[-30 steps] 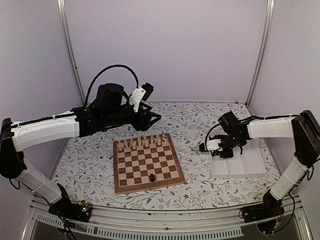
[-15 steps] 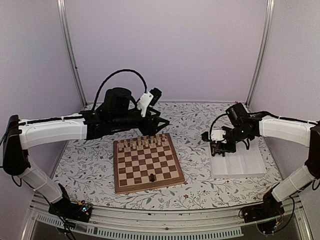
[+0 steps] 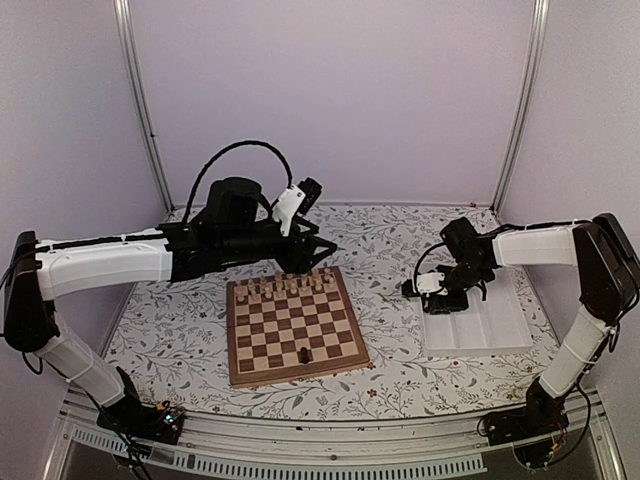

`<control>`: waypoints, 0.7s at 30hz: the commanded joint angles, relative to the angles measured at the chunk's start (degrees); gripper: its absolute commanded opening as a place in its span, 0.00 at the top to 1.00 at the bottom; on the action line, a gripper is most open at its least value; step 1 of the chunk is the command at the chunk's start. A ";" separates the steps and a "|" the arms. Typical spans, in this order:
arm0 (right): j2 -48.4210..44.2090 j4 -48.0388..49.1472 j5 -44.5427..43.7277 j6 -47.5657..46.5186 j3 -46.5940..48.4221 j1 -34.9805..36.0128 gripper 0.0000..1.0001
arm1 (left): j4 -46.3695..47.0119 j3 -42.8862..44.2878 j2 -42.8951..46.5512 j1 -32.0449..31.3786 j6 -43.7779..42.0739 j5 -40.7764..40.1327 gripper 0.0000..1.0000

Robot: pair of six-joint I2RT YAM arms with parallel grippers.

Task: Set up the chess pieces on the board
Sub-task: Pick up the chess piece from the storage box.

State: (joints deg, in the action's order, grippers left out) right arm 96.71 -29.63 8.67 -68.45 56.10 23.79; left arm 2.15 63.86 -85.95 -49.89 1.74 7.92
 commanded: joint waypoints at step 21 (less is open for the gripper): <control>-0.66 -6.83 5.94 2.65 1.98 -0.88 0.76 | 1.15 -0.77 0.12 -0.82 1.28 0.89 0.36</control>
State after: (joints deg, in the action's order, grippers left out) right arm 100.29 -33.56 10.74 -69.04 58.76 23.18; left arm 1.89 63.94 -86.65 -49.91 2.15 8.36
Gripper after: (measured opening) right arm 0.318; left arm 0.642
